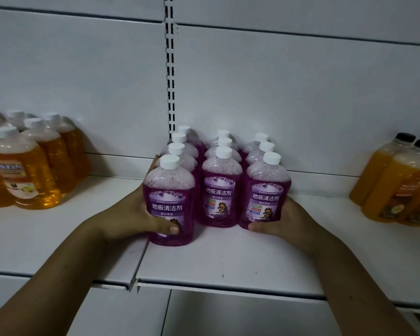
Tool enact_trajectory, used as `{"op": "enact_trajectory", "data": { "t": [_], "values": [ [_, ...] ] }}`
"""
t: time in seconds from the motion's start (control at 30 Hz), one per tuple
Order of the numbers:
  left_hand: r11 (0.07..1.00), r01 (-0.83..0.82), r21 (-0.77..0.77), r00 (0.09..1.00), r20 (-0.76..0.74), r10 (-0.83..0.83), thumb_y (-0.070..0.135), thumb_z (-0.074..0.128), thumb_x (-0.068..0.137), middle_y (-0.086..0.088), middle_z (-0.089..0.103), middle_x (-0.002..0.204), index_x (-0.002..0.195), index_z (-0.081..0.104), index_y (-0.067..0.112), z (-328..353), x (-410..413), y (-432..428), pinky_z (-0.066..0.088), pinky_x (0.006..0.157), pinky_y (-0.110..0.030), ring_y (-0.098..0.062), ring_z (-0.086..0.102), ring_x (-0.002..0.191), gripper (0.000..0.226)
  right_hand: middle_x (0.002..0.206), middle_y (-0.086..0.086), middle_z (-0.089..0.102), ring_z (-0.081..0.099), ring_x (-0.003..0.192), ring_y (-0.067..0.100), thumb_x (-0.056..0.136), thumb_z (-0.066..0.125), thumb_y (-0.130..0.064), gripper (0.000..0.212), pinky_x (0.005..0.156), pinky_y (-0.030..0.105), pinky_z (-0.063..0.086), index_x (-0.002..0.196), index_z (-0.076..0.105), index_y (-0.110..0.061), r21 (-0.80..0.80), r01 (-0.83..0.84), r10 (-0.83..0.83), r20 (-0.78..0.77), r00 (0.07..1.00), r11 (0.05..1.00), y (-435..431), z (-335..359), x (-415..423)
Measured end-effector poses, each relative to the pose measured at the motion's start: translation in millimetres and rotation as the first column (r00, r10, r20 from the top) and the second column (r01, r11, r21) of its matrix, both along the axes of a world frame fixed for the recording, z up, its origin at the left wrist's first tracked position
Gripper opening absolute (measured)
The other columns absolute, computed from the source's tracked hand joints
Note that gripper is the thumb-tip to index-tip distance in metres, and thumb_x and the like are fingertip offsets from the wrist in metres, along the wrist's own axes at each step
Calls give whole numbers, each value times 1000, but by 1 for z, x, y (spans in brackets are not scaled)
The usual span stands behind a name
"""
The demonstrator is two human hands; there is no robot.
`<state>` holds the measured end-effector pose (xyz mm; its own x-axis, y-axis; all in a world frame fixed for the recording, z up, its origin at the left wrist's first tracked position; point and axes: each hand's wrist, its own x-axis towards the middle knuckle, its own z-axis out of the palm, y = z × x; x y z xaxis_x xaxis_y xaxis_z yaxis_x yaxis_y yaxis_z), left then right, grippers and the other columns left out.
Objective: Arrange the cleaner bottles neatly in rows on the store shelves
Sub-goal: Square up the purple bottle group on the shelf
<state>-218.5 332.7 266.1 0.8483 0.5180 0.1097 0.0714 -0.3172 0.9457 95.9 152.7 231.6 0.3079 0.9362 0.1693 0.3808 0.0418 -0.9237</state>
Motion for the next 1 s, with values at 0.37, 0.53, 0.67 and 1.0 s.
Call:
{"op": "enact_trajectory", "data": {
  "t": [0.37,0.53,0.67,1.0],
  "values": [
    [998,-57,-15,998,-28,57,-6,86,67,1,77,123,141,54,18,7,3,-11,59,87,-22,-16,74,112,84,115,-1,79,75,109,18,62,97,-10,71,92,31,60,126,67,-16,-4,23,-23,-19,1000,1000,0,1,3],
    [998,-66,-16,997,-40,65,-4,86,68,6,77,121,137,56,23,9,3,-13,59,85,-21,-13,74,111,80,116,1,79,76,108,18,65,95,1,73,88,27,60,130,64,-11,4,35,-35,-9,999,999,1,-2,3],
    [997,-72,-26,997,-38,71,-3,85,67,6,78,119,135,57,23,9,2,-14,59,83,-20,-13,74,109,78,118,-2,78,75,108,16,61,98,-2,84,89,29,61,134,59,-15,27,63,-63,-1,998,998,1,-2,2],
    [998,-58,-3,998,-14,58,-3,86,64,4,78,119,137,55,19,7,3,-11,59,84,-20,-14,75,108,82,114,-6,79,76,104,12,58,99,-2,85,82,22,59,133,61,-15,24,86,-87,31,996,996,0,-1,1]
  ]
}}
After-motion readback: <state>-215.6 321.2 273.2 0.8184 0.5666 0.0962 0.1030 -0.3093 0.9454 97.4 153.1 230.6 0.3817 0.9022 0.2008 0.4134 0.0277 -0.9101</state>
